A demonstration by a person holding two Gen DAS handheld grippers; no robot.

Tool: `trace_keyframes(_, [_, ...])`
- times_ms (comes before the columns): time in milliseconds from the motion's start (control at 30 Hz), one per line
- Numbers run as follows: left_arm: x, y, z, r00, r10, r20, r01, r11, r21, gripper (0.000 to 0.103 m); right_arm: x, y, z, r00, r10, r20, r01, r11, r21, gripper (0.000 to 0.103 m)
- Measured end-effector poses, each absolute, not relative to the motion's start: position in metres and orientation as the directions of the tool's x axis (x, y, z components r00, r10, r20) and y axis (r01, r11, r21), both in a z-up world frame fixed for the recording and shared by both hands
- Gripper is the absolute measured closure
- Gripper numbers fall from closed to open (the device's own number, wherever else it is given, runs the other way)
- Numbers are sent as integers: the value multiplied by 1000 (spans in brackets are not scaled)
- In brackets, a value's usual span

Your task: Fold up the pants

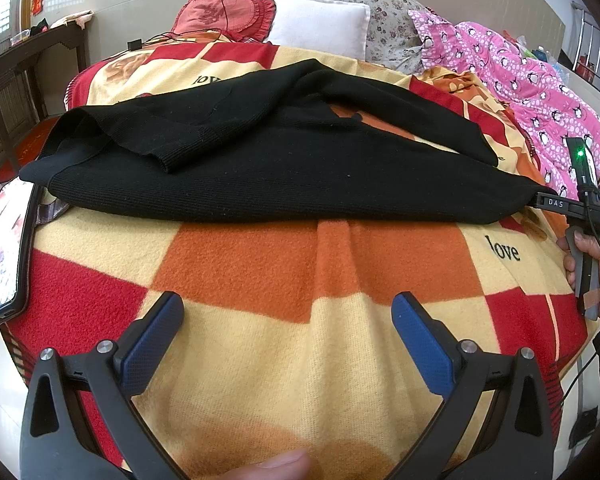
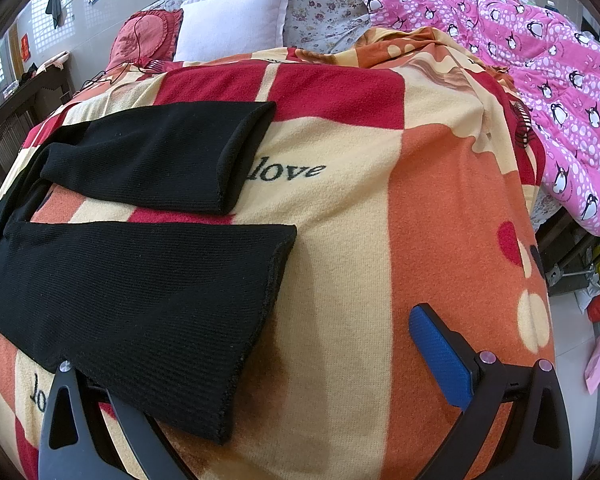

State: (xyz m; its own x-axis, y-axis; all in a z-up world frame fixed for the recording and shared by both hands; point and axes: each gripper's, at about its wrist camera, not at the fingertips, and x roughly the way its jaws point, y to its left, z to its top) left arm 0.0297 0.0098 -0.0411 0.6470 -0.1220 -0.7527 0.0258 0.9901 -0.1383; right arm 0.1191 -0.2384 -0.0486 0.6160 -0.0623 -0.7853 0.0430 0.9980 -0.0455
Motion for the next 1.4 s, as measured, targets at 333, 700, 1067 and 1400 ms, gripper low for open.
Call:
trace_keyframes(333, [30, 9, -41, 646, -111, -755, 25, 992, -125, 0, 119, -238, -49, 616, -63, -785, 43, 998, -46, 1])
trace_keyframes(700, [32, 6, -43, 644, -96, -759, 20, 994, -109, 0, 119, -238, -49, 616, -63, -785, 43, 998, -46, 1])
trace_keyframes(1067, [32, 5, -43, 644, -97, -759, 20, 994, -110, 0, 119, -238, -49, 616, -63, -785, 43, 998, -46, 1])
trace_keyframes(1400, [32, 6, -43, 644, -96, -759, 20, 994, -109, 0, 119, -238, -49, 616, -63, -785, 43, 998, -46, 1])
